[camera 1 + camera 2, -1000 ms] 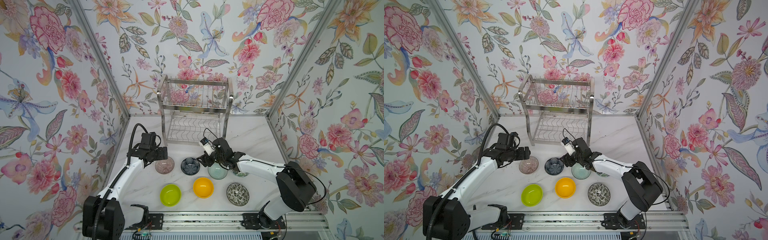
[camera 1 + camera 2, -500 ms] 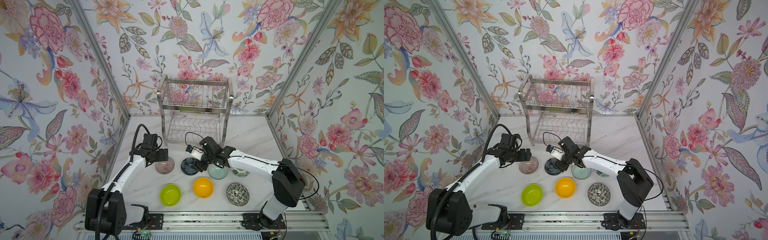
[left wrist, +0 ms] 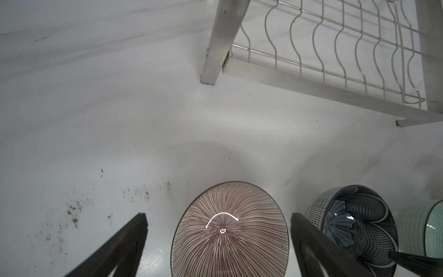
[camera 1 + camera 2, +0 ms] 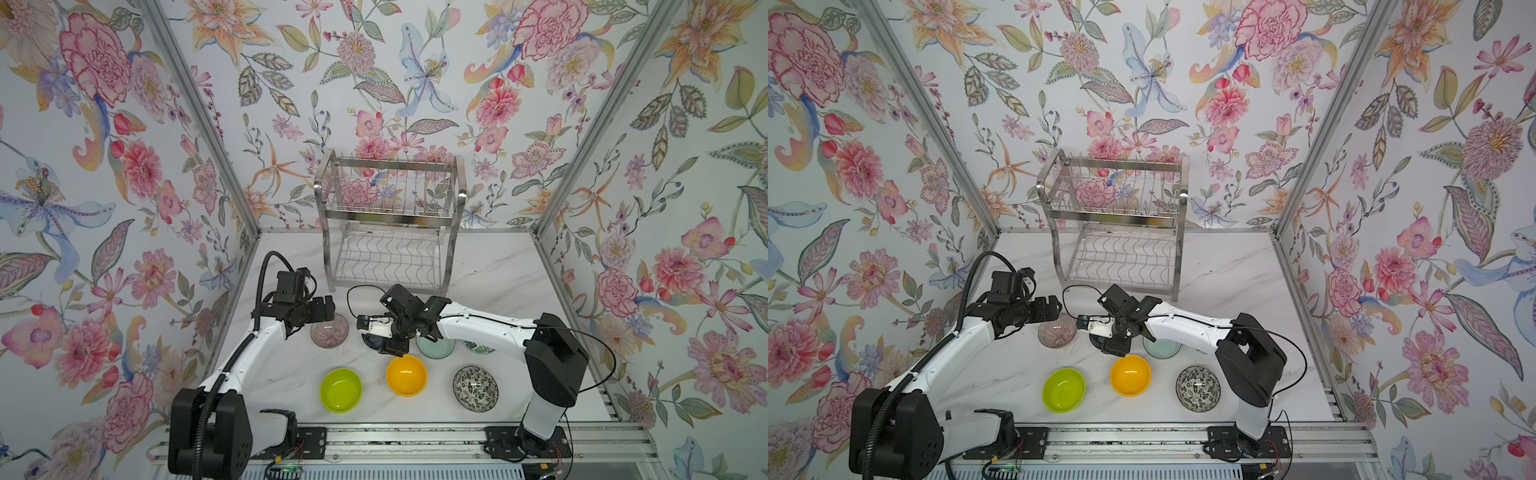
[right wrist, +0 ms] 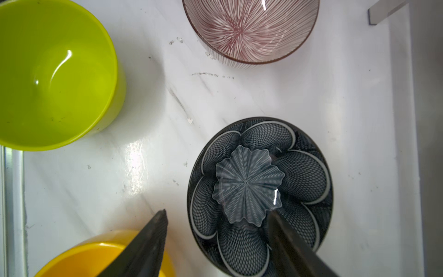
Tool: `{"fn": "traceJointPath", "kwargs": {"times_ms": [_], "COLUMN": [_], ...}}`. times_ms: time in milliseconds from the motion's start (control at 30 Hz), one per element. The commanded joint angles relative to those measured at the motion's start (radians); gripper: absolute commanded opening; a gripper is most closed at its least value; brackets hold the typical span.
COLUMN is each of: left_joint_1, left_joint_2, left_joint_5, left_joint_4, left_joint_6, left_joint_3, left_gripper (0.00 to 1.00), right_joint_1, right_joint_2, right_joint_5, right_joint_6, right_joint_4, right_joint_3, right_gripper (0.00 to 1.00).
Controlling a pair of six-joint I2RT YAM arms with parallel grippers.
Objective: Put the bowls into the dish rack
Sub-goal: 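Lower the right gripper over the black-and-white patterned bowl, then grip the black-and-white bowl's rim with the right gripper and tilt it up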
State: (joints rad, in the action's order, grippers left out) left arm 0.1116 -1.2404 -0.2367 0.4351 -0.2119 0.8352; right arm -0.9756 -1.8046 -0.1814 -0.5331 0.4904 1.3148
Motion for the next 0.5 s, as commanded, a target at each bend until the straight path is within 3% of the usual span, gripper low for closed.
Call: {"fn": "traceJointPath", "kwargs": {"times_ms": [0, 233, 467], "left_joint_1": [-0.024, -0.038, -0.041], "left_joint_2": [0.039, 0.071, 0.087], "left_joint_5": [-0.022, 0.044, 0.115], "left_joint_4": [-0.029, -0.028, -0.012], "left_joint_6": [-0.021, -0.030, -0.046], "left_joint_3": [-0.023, -0.028, -0.025], "left_gripper": [0.96, 0.96, 0.96], "right_joint_1": [-0.027, -0.061, -0.085], "right_joint_2": [-0.035, -0.062, -0.111], "right_joint_5": [0.031, 0.047, 0.104], "right_joint_6": [-0.027, -0.023, 0.017], "right_joint_4": [0.055, 0.072, 0.091], "right_joint_3": [0.042, 0.070, 0.106], "right_gripper": [0.66, 0.59, 0.46]}}
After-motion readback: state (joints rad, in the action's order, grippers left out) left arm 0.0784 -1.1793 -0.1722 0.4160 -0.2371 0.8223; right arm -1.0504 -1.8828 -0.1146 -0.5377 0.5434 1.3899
